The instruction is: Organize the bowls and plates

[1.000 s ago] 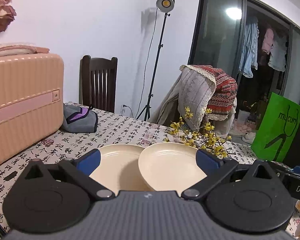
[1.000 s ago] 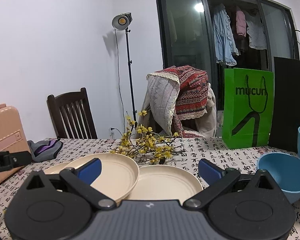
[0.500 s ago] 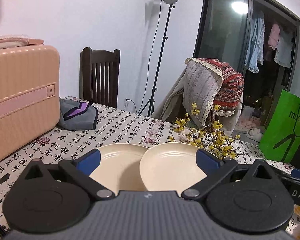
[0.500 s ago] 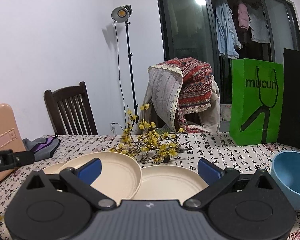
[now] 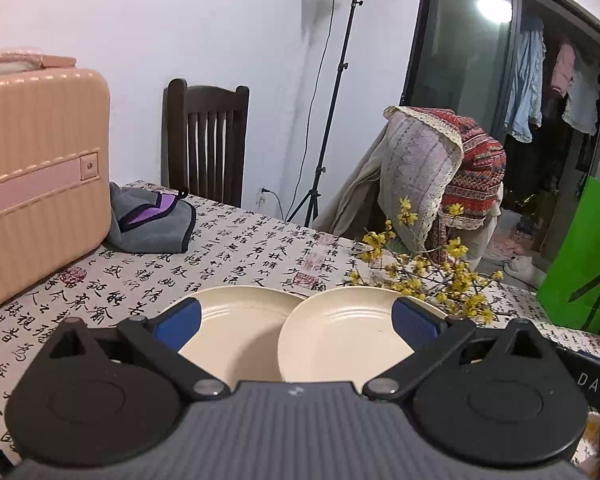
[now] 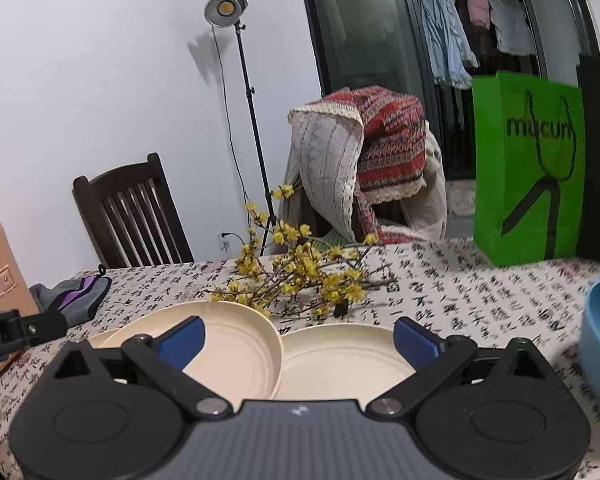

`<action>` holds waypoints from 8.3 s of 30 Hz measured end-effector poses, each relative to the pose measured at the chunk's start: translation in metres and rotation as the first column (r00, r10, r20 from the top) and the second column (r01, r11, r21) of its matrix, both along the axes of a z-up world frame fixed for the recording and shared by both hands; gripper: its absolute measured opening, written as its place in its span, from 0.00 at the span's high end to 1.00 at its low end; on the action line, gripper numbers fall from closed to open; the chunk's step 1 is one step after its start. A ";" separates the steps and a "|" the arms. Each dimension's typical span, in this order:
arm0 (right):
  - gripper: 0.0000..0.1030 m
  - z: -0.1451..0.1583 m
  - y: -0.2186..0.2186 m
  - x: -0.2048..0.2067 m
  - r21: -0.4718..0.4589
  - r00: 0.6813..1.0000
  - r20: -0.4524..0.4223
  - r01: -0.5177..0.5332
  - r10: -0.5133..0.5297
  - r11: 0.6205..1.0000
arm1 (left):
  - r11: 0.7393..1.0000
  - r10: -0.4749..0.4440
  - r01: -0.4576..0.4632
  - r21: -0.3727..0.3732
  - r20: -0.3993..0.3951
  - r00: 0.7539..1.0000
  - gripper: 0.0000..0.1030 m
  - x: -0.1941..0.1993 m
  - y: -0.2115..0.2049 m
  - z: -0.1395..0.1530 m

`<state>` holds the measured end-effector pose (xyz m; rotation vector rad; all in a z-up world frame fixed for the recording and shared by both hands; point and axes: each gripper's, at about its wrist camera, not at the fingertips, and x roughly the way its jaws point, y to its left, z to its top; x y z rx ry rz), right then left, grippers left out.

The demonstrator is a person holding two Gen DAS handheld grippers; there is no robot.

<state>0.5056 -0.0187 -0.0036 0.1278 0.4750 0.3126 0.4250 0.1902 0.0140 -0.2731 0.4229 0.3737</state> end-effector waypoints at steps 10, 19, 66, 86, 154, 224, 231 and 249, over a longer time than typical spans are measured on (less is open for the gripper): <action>0.04 -0.022 0.001 0.025 0.087 0.997 -0.079 0.010 -0.003 0.996 | 0.997 0.019 -0.019 -0.079 -0.010 1.000 0.00 0.016 0.021 -0.021; 0.08 -0.033 0.000 0.028 0.147 0.996 -0.088 -0.013 0.026 0.989 | 0.991 -0.001 0.000 -0.135 -0.012 1.000 0.00 0.022 0.031 -0.036; 0.84 -0.057 0.003 0.036 0.215 0.976 -0.183 -0.074 0.115 0.974 | 0.971 -0.075 0.061 -0.230 -0.051 0.996 0.74 0.032 0.034 -0.056; 0.87 -0.054 0.013 0.029 0.134 0.984 -0.137 -0.095 0.113 0.986 | 0.986 -0.068 0.057 -0.157 -0.066 0.995 0.84 0.034 0.025 -0.056; 0.87 -0.023 0.014 0.005 0.081 0.993 -0.016 -0.114 0.115 0.990 | 0.995 -0.063 0.066 -0.075 0.042 0.997 0.84 0.011 0.013 -0.029; 0.87 0.027 -0.046 -0.098 0.045 0.999 0.025 -0.027 0.026 0.999 | 0.990 -0.134 0.138 -0.040 0.085 0.987 0.84 -0.078 -0.047 0.026; 0.87 0.030 -0.048 -0.105 0.045 0.999 0.028 -0.025 0.024 0.999 | 0.989 -0.137 0.141 -0.036 0.090 0.986 0.84 -0.087 -0.050 0.030; 0.87 0.034 -0.062 -0.122 0.043 0.999 0.035 -0.015 0.013 0.999 | 0.988 -0.145 0.149 -0.042 0.101 0.984 0.84 -0.108 -0.064 0.036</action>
